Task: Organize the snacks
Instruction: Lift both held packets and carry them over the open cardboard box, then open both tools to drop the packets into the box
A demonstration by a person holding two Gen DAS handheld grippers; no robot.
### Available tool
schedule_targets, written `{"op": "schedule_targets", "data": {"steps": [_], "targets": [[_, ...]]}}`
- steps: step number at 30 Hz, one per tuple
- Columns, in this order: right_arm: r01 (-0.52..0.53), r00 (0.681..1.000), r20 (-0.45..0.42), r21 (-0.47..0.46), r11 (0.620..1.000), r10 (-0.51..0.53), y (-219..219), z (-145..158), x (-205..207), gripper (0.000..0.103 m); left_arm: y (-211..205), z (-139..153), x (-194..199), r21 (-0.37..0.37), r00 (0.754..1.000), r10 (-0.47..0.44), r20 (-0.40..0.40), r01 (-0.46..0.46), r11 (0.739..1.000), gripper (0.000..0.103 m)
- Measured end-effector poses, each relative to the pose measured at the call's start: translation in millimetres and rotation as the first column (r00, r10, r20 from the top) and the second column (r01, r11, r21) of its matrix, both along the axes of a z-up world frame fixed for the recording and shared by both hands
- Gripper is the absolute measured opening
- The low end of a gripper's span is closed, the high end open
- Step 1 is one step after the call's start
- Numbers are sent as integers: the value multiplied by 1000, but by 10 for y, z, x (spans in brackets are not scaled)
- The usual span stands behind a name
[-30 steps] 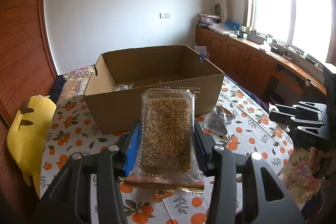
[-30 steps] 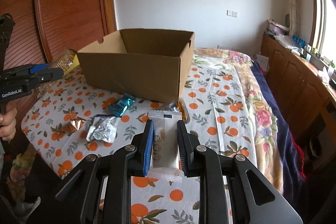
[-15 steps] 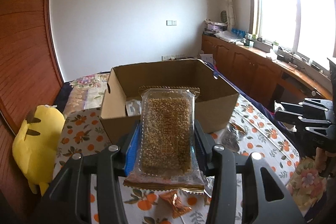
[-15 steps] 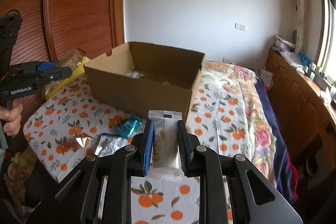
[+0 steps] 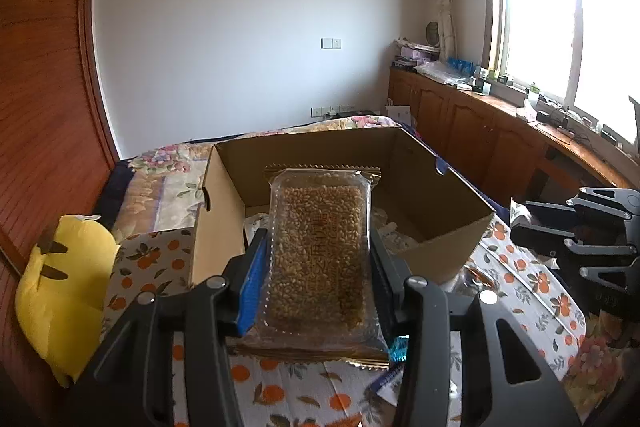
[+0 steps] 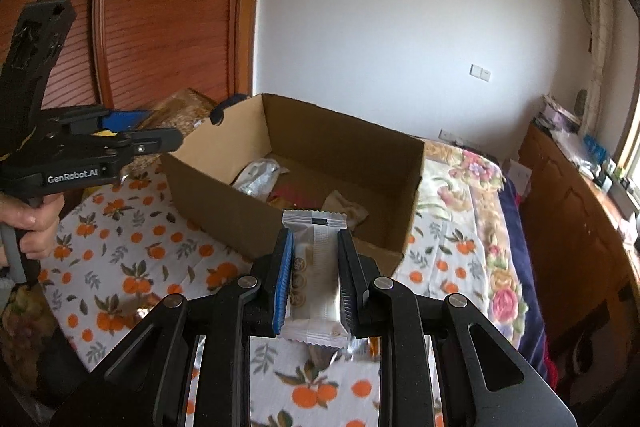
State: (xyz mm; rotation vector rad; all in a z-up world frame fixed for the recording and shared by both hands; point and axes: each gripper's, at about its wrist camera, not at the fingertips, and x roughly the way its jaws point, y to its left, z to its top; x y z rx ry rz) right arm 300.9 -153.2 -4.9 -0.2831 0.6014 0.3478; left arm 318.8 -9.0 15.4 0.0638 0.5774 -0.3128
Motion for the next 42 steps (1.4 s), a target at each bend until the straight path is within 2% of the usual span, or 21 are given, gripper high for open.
{"op": "schedule_targets", "data": {"steps": [9,17,23,29,39,42], "targets": [[-30,999,-15,25,999,30,82,-81,446,20,-9,-241,517,2,999,2,-36,-2,1000,45],[-19,1000,-24,59,998,20,167,-179,887,20,-11,-405,814,-30,999,-1,-54,-1,1000,45],[-2,999,-49,85,996,6,237,-325,1180,20,6,-475,921,-39,999,13,-34,-14,999,46],[40,995,-100,98,994,-30,206,-519,1369,20,29,-586,989,-93,999,20,-28,-22,995,46],[53,991,-123,69,996,-44,236,-657,1488,20,-13,-719,1039,-82,999,2,-43,-6,997,48],[53,992,-122,69,996,-45,242,-652,1505,20,-38,-748,1049,-56,999,6,-31,-7,998,49]]}}
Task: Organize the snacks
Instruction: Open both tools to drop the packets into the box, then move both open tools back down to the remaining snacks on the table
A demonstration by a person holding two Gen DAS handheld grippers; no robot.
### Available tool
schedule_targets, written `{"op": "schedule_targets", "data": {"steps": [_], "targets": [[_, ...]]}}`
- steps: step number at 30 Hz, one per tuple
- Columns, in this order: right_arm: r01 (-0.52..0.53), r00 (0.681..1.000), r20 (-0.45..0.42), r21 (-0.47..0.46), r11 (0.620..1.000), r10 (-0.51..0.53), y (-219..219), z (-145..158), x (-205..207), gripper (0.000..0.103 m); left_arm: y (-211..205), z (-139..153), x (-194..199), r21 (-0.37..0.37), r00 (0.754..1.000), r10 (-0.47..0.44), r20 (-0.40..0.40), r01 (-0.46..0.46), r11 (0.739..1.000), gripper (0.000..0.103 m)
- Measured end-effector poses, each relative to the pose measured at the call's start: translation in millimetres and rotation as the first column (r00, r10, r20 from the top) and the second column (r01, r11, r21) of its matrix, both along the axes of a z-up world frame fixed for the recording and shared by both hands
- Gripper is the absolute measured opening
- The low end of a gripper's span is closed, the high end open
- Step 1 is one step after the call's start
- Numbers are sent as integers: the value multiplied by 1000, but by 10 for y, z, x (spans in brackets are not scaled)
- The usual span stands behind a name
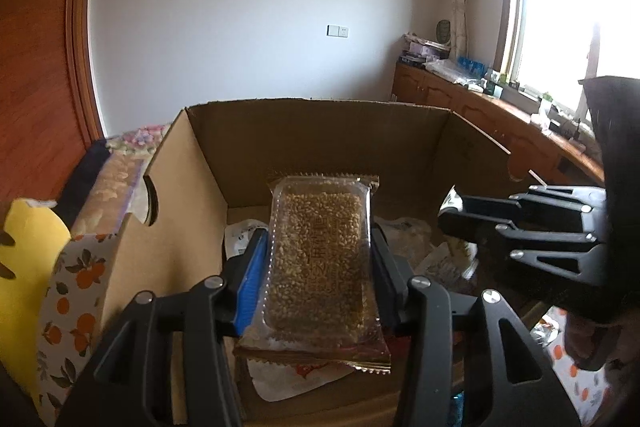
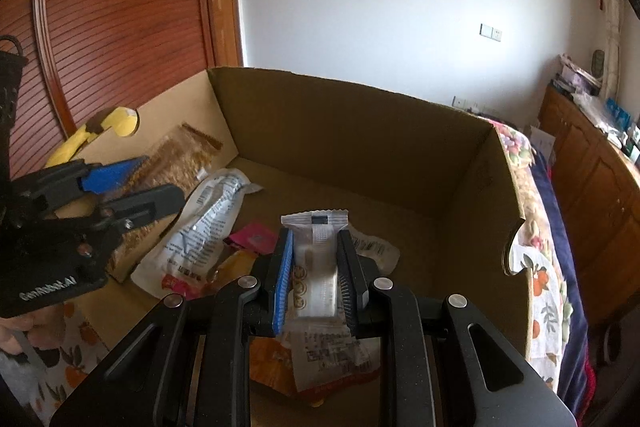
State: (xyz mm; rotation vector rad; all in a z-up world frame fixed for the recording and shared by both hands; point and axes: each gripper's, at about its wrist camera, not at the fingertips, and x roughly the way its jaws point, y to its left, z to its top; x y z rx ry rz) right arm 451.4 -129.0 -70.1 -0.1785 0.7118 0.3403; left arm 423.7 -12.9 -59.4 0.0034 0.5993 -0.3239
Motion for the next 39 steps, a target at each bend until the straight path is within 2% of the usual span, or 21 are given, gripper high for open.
{"op": "schedule_targets", "data": {"steps": [14,25,31,35,39], "targets": [[15,1000,-20,-17,1000,-15,14,-5,11,23,-18,3,-51,-1,1000,-5,18,5,1000,51],[23,999,22,-34,999,-23,20,21,-48,32,15,3,-113,-11,999,-14,30,14,1000,52],[12,992,124,-16,1000,-10,-44,332,-432,37,-15,34,-135,-7,1000,-10,27,10,1000,53],[10,990,143,-8,1000,-9,-149,434,-773,45,-40,141,-214,-1,999,-13,44,13,1000,54],[19,992,123,-4,1000,-18,-260,420,-1024,47,-42,272,-385,1,998,-18,64,18,1000,55]]}}
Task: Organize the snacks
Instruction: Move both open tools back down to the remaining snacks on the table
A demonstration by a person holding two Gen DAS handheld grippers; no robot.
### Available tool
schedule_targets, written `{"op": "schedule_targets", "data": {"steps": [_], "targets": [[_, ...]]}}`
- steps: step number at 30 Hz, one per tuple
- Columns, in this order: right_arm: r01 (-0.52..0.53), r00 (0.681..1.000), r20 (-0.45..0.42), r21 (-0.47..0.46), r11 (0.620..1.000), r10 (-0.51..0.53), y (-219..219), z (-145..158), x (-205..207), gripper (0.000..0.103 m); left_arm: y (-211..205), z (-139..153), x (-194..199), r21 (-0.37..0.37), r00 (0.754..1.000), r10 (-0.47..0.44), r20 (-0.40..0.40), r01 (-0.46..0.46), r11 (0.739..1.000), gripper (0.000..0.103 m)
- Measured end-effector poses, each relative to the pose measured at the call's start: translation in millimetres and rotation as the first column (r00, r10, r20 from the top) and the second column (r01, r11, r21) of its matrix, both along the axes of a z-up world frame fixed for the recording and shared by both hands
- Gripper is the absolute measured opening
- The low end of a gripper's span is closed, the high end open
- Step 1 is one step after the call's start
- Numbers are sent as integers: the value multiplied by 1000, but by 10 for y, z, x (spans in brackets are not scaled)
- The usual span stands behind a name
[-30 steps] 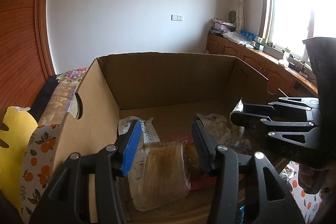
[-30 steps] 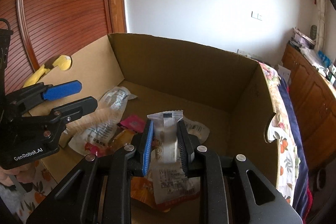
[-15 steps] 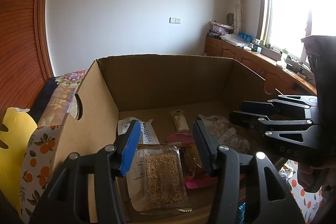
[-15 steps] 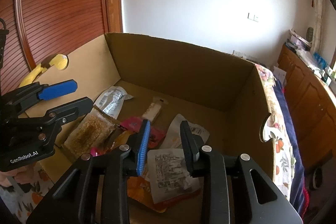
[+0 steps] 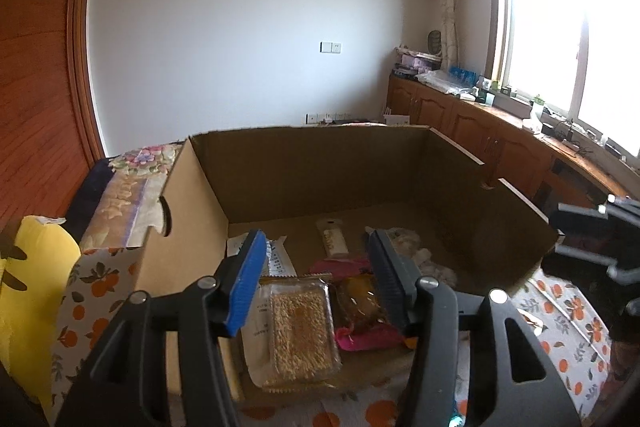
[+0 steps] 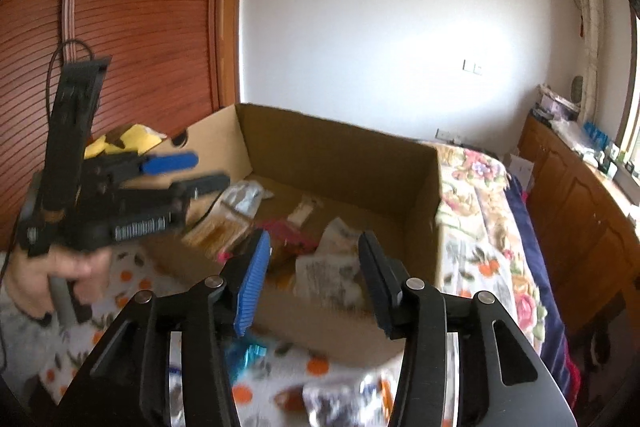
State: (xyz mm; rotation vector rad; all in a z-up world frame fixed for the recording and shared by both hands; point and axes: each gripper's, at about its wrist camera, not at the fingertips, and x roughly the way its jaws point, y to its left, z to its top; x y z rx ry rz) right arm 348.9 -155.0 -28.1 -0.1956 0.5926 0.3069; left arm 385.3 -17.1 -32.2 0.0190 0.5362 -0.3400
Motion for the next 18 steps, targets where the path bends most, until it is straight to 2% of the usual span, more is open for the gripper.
{"op": "schedule_targets", "data": {"steps": [9,15,17,18], "targets": [[49,997,-56,26,998,-47,-229,-186,-397,49,66,71,-539,58,1000,-19,2,18,998,57],[48,992,-119,55,997,-41,-201,-378,-524,49,123,-88,-861,71,999,-15,-46,18,997,58],[38,990,-139,67,997,-28,-152,-449,-565,52,135,-144,-939,74,998,-11,-59,15,997,58],[30,988,-153,71,997,-18,-111,-494,-583,57,141,-176,-982,75,998,-10,-68,15,997,58]]}}
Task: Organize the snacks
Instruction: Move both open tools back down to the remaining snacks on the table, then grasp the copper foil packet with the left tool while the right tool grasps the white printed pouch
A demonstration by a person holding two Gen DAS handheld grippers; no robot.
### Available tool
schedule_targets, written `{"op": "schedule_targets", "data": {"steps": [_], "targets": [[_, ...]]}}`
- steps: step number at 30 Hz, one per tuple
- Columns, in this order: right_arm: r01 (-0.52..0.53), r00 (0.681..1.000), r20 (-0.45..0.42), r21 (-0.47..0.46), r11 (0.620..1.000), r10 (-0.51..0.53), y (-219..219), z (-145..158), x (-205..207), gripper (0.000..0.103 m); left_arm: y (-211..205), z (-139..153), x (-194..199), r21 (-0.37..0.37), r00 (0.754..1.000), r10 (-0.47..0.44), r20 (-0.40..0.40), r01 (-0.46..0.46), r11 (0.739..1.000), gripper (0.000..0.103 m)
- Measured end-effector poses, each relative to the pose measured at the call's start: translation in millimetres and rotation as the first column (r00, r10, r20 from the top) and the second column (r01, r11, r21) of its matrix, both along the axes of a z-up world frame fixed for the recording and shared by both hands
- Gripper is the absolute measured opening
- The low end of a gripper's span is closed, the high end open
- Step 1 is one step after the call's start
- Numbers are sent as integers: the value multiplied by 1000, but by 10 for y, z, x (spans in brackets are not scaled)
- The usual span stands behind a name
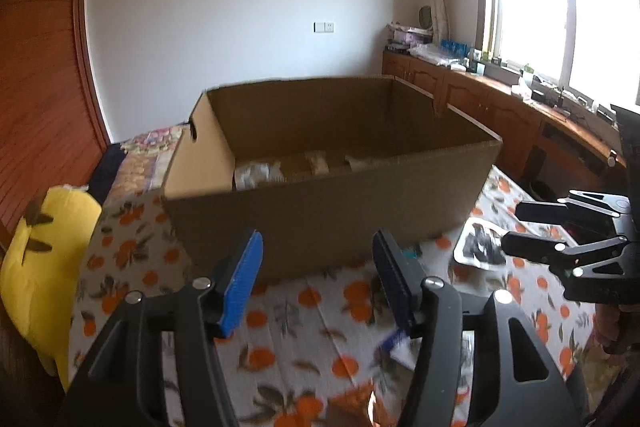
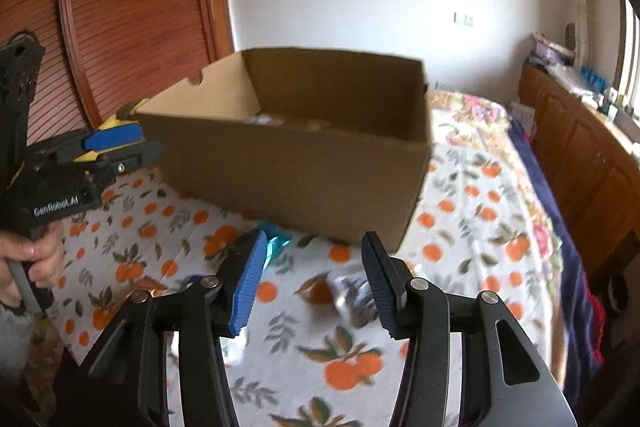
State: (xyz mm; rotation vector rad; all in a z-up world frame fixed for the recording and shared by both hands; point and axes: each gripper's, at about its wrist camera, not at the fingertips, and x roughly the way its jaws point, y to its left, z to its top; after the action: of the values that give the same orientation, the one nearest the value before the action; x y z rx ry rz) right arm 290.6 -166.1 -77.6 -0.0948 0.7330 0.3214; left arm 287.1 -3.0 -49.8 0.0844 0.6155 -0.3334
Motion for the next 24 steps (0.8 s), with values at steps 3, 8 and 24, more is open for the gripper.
{"op": "schedule_targets", "data": {"steps": [3,8,24], "targets": [[-19,1000,-15,-2,1000,19,114,-116,-63,61,37,-91,-130,-5,1000,-1,-13,1,1000,58],[-37,997,-62,34,999,39,226,-333,-125,62,105,-239,-303,2,999,29,-30,-29,1000,58],[-88,977,-189,38,995,93,597,-678,-34,63,167,-530,-632,-20,992,58,-108,-61,998,58]]}}
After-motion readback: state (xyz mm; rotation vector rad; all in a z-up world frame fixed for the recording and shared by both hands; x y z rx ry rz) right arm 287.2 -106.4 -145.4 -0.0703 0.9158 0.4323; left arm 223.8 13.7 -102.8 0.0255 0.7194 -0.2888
